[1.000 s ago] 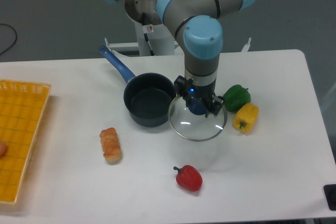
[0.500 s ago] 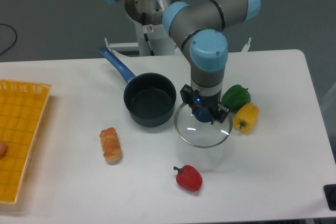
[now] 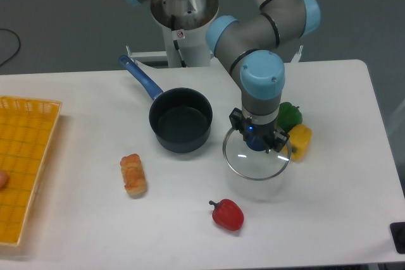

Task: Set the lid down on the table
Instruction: 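Carry the glass lid off the saucepan toward the yellow pepper, then lower the glass lid onto the table beside the saucepan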

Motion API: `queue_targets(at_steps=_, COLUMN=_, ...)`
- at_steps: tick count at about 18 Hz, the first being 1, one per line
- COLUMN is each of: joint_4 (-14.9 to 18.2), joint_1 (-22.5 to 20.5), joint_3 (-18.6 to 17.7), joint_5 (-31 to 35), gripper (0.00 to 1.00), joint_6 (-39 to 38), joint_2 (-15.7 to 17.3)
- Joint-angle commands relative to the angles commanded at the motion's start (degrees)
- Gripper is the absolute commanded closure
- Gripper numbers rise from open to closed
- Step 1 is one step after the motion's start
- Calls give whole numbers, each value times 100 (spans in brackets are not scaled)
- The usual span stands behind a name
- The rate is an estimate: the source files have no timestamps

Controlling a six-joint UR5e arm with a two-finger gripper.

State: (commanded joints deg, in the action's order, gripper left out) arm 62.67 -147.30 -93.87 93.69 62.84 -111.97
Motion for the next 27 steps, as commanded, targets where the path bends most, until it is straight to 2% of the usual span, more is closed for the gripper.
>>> queue_targets(at_steps=12, joint_4=0, joint_1=158, joint_3=-35, joint_5=-9, gripper=43, joint_6=-53, joint_2=-325)
queue_targets(at_steps=27, joint_4=-9, joint_1=255, joint_3=-88, joint_5=9, gripper=43, joint_6=-53, joint_2=-449)
